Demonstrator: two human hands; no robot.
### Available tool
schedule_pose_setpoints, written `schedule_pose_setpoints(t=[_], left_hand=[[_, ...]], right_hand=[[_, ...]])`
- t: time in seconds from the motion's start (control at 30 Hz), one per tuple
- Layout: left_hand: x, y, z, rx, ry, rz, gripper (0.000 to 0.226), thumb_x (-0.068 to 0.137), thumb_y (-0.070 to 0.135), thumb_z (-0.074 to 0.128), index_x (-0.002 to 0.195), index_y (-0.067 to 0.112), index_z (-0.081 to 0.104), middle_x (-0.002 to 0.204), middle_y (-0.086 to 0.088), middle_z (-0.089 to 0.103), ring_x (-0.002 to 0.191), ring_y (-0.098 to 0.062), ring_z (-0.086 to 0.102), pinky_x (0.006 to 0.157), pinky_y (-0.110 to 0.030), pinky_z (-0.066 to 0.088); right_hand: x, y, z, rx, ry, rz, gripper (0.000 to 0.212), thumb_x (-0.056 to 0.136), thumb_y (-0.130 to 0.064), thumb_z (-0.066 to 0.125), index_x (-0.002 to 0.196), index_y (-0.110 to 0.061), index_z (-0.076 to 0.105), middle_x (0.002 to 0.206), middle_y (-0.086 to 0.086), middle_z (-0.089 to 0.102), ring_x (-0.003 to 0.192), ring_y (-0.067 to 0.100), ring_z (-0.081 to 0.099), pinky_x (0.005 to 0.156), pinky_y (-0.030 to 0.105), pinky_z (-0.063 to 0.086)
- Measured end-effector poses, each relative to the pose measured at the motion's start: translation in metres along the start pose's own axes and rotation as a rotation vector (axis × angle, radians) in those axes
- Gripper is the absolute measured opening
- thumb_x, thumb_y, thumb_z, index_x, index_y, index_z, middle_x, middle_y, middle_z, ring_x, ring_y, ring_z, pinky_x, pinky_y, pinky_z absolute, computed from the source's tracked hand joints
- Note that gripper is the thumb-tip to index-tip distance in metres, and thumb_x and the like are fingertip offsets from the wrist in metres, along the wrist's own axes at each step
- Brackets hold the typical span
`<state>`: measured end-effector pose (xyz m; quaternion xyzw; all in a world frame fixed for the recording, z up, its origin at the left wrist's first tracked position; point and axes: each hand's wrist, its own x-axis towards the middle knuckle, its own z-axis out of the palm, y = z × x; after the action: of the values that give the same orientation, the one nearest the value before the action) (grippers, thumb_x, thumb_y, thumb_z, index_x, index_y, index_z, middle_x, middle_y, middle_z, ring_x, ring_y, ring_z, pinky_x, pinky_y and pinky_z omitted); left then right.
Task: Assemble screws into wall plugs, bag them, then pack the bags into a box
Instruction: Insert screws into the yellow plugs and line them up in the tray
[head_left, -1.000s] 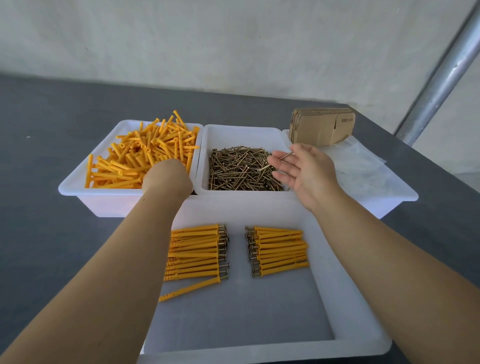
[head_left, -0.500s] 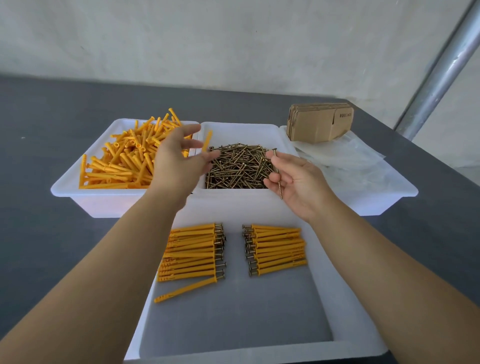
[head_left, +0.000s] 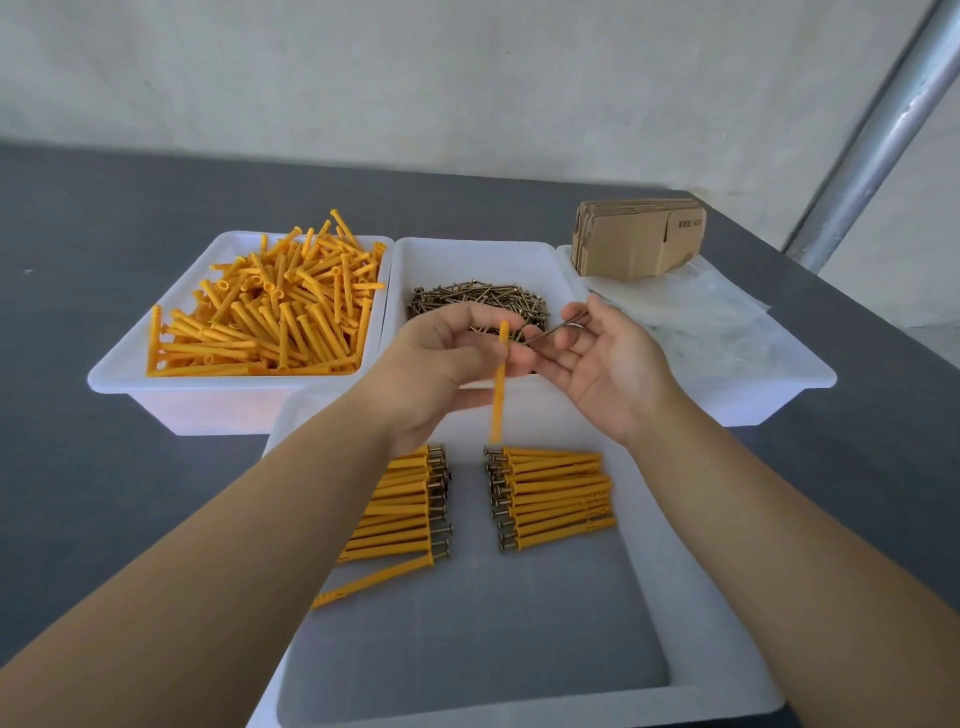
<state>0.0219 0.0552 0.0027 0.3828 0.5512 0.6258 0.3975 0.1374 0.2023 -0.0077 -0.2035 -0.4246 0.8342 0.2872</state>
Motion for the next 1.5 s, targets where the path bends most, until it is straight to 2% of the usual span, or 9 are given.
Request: schedule_pose_setpoints(t=[0.1, 0.27, 0.6, 0.77, 0.87, 1.03, 1.13, 1.23, 1.5], left_hand=[[0.002, 0.001, -0.004, -0.036, 0.136, 0.071, 0.015, 0.092, 0.004, 0.063, 0.096, 0.018, 0.059, 0.097, -0.006, 0.076, 0.084, -0.010, 0.068, 0.072, -0.028, 0.048], [0.003, 0.004, -0.011, -0.200, 0.213, 0.070, 0.016, 0.088, 0.000, 0.066, 0.088, 0.012, 0.056, 0.092, -0.013, 0.076, 0.078, -0.019, 0.074, 0.068, -0.029, 0.061], [-0.004, 0.003, 0.001, 0.281, 0.005, 0.035, 0.027, 0.071, -0.004, 0.082, 0.083, 0.008, 0.060, 0.076, -0.019, 0.071, 0.072, -0.026, 0.072, 0.064, -0.031, 0.060], [-0.010, -0.001, 0.025, 0.437, -0.196, 0.028, 0.029, 0.085, -0.013, 0.062, 0.104, 0.010, 0.063, 0.091, -0.012, 0.062, 0.077, -0.027, 0.075, 0.074, -0.042, 0.060], [-0.007, -0.001, 0.025, 0.422, -0.095, -0.015, 0.041, 0.088, -0.014, 0.054, 0.113, 0.018, 0.060, 0.101, -0.011, 0.056, 0.077, -0.026, 0.074, 0.075, -0.040, 0.062], [-0.003, 0.002, 0.014, 0.378, 0.069, -0.109, 0.052, 0.089, -0.014, 0.044, 0.124, 0.023, 0.056, 0.102, -0.008, 0.062, 0.065, -0.014, 0.058, 0.060, -0.027, 0.053], [-0.001, 0.006, 0.014, 0.316, 0.122, -0.206, 0.039, 0.094, 0.004, 0.037, 0.116, 0.026, 0.060, 0.078, -0.003, 0.069, 0.057, -0.013, 0.042, 0.048, -0.024, 0.031], [0.000, 0.004, 0.013, 0.365, 0.134, -0.218, 0.023, 0.103, 0.032, 0.043, 0.106, 0.023, 0.064, 0.059, 0.002, 0.048, 0.046, -0.009, 0.030, 0.043, -0.021, 0.023], [-0.002, -0.001, 0.012, 0.468, 0.038, -0.198, 0.030, 0.105, 0.032, 0.042, 0.099, 0.017, 0.067, 0.053, 0.007, 0.036, 0.040, -0.008, 0.025, 0.040, -0.019, 0.023]], right_hand=[[0.000, 0.000, 0.000, -0.036, -0.005, -0.001, 0.033, 0.106, -0.032, 0.035, 0.090, -0.012, 0.056, 0.059, 0.004, 0.058, 0.087, 0.026, 0.074, 0.073, 0.036, 0.059], [-0.001, 0.002, 0.002, -0.230, -0.075, -0.061, 0.024, 0.104, -0.027, 0.045, 0.098, -0.014, 0.064, 0.086, 0.007, 0.073, 0.097, 0.024, 0.072, 0.078, 0.032, 0.059], [-0.005, 0.011, 0.007, -0.452, 0.007, -0.241, 0.006, 0.096, -0.013, 0.062, 0.093, -0.011, 0.067, 0.072, 0.001, 0.068, 0.080, 0.016, 0.070, 0.065, 0.029, 0.054], [-0.008, 0.011, 0.010, -0.507, 0.001, -0.276, 0.011, 0.091, -0.016, 0.068, 0.096, -0.007, 0.072, 0.081, 0.004, 0.073, 0.075, 0.015, 0.068, 0.068, 0.028, 0.055], [-0.008, 0.009, 0.009, -0.424, -0.005, -0.251, 0.021, 0.086, -0.018, 0.074, 0.106, -0.014, 0.073, 0.103, 0.007, 0.075, 0.096, 0.019, 0.071, 0.082, 0.032, 0.057], [-0.007, 0.008, 0.007, -0.408, 0.015, -0.263, 0.023, 0.090, -0.021, 0.070, 0.112, -0.016, 0.069, 0.109, 0.003, 0.075, 0.107, 0.017, 0.069, 0.079, 0.029, 0.055], [-0.007, 0.005, 0.007, -0.447, 0.008, -0.273, 0.024, 0.101, -0.033, 0.052, 0.110, -0.018, 0.068, 0.106, 0.002, 0.076, 0.103, 0.015, 0.071, 0.076, 0.026, 0.053], [-0.006, 0.004, 0.007, -0.449, 0.043, -0.302, 0.036, 0.107, -0.032, 0.035, 0.101, -0.018, 0.068, 0.084, 0.001, 0.075, 0.084, 0.015, 0.072, 0.067, 0.024, 0.052], [-0.005, -0.001, 0.005, -0.172, 0.050, -0.204, 0.035, 0.107, -0.024, 0.030, 0.090, -0.012, 0.058, 0.056, 0.000, 0.053, 0.056, 0.015, 0.053, 0.059, 0.026, 0.046]])
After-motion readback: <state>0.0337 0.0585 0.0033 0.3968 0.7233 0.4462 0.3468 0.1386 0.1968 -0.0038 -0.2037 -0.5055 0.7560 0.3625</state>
